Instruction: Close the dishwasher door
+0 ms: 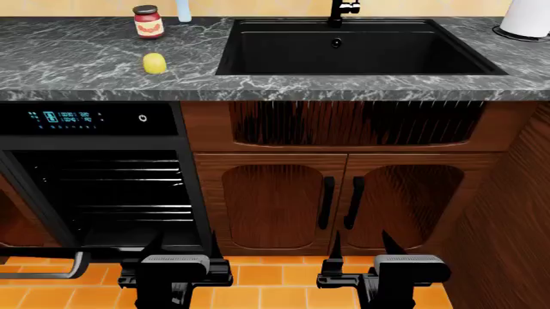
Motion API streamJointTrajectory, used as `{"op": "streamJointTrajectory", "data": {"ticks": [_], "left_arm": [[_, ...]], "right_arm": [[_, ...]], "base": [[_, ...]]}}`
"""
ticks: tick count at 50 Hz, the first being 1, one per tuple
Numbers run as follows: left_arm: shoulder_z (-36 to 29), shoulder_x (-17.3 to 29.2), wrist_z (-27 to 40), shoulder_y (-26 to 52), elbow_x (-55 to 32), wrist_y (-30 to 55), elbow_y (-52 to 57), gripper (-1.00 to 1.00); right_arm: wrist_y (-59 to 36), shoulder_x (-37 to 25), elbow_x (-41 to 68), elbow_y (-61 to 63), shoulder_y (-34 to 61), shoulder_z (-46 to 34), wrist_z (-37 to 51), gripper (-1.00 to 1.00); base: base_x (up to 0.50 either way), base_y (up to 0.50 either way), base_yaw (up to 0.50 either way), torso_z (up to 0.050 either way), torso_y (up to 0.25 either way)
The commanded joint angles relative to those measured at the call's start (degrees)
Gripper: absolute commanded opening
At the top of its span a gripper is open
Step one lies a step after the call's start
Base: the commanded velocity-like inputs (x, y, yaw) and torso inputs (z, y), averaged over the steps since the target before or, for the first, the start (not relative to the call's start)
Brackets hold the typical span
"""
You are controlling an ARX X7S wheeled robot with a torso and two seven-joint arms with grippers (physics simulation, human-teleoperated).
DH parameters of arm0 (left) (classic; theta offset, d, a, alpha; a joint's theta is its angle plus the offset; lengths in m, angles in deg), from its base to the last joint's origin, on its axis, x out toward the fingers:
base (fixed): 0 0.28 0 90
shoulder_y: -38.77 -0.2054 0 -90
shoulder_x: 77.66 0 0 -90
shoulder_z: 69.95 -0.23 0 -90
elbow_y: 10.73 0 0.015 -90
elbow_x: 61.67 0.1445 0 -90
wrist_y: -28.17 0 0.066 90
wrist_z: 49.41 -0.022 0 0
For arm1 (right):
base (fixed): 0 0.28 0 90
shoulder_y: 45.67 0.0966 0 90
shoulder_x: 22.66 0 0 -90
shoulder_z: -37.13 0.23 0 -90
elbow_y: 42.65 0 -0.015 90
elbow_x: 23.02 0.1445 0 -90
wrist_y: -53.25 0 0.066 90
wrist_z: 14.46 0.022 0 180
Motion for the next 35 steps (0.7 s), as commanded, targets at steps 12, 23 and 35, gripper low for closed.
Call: {"op": "streamJointTrajectory", "data": {"ticks": [12,23,35], "left_arm": [[-3.40,3.29,0.23,0.36,-4.10,-0.65,0.59,1.00],[-4.61,4.64,-1.11,-0.07,-7.28,1.94,1.85,1.00],[-6.01,5.32,-0.19,-0.07,-7.11,0.37,1.01,1.00]], "right_arm": [[0.38,-2.29,3.66,-0.42,1.02,-2.68,4.76,1.00],[0.74,-3.50,4.25,-0.21,0.89,-4.27,6.22,1.00],[2.37,-4.44,4.54,-0.86,0.75,-5.31,7.56,1.00]], "base": [[0.00,0.00,0.00,0.000,0.000],[0.00,0.00,0.00,-0.039,-0.005],[0.00,0.00,0.00,-0.050,0.000]]}}
